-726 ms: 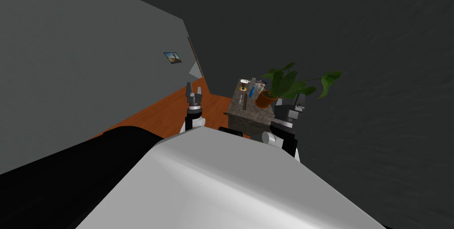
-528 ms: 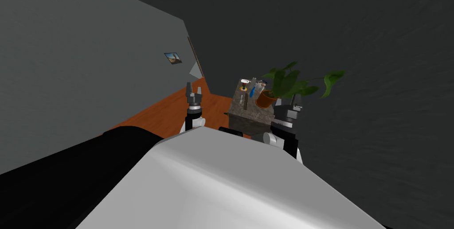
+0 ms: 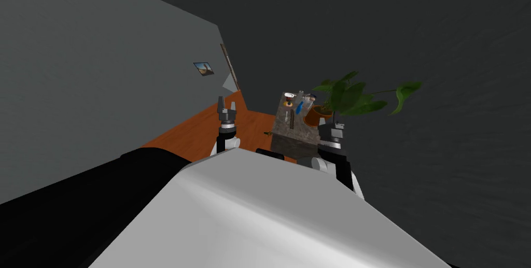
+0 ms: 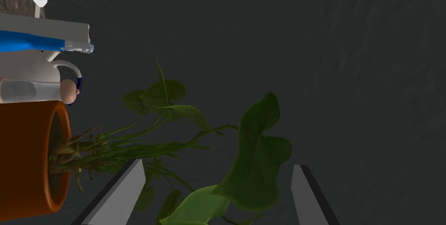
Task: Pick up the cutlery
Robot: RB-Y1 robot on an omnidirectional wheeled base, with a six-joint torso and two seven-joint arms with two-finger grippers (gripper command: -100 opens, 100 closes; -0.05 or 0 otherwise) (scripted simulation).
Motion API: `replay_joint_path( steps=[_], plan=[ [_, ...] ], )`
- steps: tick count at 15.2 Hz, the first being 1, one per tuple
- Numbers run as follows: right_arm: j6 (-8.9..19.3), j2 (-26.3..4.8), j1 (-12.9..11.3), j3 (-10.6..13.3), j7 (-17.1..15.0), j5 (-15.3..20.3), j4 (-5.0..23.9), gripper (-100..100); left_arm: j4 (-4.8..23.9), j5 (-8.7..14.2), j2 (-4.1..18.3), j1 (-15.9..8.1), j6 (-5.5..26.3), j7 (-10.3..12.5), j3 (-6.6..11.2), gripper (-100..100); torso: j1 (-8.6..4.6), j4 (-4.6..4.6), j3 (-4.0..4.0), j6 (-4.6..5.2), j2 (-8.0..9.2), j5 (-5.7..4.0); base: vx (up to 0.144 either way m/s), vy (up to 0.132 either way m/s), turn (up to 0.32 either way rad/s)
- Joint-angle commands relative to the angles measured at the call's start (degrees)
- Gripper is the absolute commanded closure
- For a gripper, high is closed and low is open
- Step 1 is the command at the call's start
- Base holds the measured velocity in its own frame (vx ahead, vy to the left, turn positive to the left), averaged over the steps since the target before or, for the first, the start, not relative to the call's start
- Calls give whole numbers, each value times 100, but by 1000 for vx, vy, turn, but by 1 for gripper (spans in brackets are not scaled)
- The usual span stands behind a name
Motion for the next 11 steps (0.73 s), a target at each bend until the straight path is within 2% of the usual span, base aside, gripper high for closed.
replay_joint_path(
  steps=[1,2,5,6,7,8,9,10,11],
  plan=[
    [177,-286,16,-12,138,-153,64,-100,0,0,0,0,0,0,0,0,0,0,0,0,0,0,11,151,-6],
    [177,-339,16,-12,138,-153,64,-100,0,0,0,0,0,0,0,0,3,-1,-3,0,-5,0,10,138,-8],
    [472,-758,37,-10,379,-397,181,-100,0,0,0,0,0,0,0,0,7,-1,-2,0,-2,2,-11,159,-5],
    [472,-841,37,-10,379,-397,181,-100,0,0,0,0,0,0,0,0,9,0,-1,0,-1,2,-5,160,-11],
    [638,-1007,47,-7,514,-531,246,-100,0,0,0,0,0,0,0,0,10,-1,-1,0,-3,2,16,192,-3],
    [638,-1104,47,-7,514,-531,246,-100,0,0,0,0,0,0,0,0,18,-1,-4,-1,-8,3,30,185,-9],
    [814,-1253,58,-4,658,-671,313,-100,0,0,0,0,0,0,0,0,19,-3,-7,0,-13,5,26,202,-5],
    [814,-1374,58,-4,658,-671,313,-100,0,0,-1,0,0,0,-1,0,24,-3,-9,0,-15,5,20,196,-14],
    [1001,-1523,69,-1,811,-817,384,-100,0,0,-1,0,0,0,0,0,25,-3,-9,0,-15,6,34,202,-10]
  ],
)
